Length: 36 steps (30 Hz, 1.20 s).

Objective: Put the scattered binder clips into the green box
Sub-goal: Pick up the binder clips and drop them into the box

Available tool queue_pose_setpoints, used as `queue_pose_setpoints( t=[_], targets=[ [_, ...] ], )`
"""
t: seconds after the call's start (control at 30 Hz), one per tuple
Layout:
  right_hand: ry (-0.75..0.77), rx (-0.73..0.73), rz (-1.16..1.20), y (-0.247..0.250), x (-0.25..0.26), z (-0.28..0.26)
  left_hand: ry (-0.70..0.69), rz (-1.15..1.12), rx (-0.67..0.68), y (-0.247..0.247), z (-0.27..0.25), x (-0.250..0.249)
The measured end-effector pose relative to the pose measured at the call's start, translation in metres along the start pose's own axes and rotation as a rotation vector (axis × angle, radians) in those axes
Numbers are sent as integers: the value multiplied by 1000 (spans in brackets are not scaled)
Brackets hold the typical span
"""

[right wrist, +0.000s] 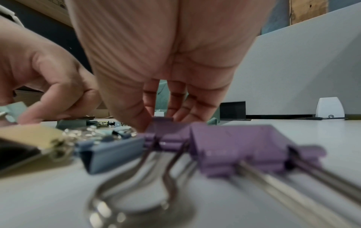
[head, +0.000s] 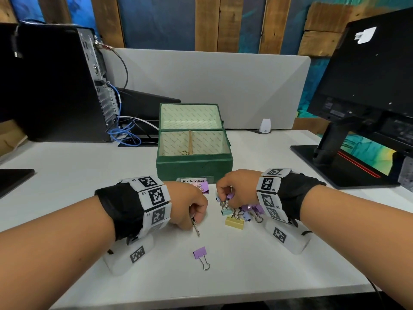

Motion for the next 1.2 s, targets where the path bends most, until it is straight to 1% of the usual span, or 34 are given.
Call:
queue_pose_setpoints(
  t=[0.1,0.2,0.3,0.43,0.5,0.57,0.77,0.87,0.9,0.93,0.97,1.07,1.1,1.2],
  targets=[
    [-3,11,27,0,0,-1,12,-75,-62,10,1,6],
    [-12,9,31,2,1,-3,34,-173,-185,33,1,12],
    [-19,1,36,2,1,-4,58,-301,-337,64,5,22],
    [-17,20,72,2,1,-4,83,-470,-618,100,19,34],
    [-11,17,81,3,2,-6,93,-507,-693,110,29,36],
    [-12,6,85,4,3,-7,112,-511,-727,114,38,37],
    [-20,4,104,7,3,-11,161,-500,-665,102,52,43],
    [4,-7,65,7,3,-12,135,-455,-700,94,37,40],
    [11,-9,53,7,3,-12,116,-447,-689,90,29,39],
    [15,-8,51,7,4,-11,102,-434,-649,85,22,39],
    [15,-9,48,8,4,-11,99,-404,-582,79,16,38],
    [11,-17,32,8,4,-11,167,-243,-322,53,6,47],
    [6,-19,35,7,4,-10,184,-191,-265,44,4,52],
    [-21,-11,56,7,1,-10,229,-72,-170,23,3,63]
  ],
)
Point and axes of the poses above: each hand's wrist, its own z-axis towards the middle knuckle, its own y-axis out of the back of the hand, x = y × z, the point moved 3 cm from there along z, towards the middle knuckle, and after that the axes turned 4 degrees about -z, right-handed, at the moved point
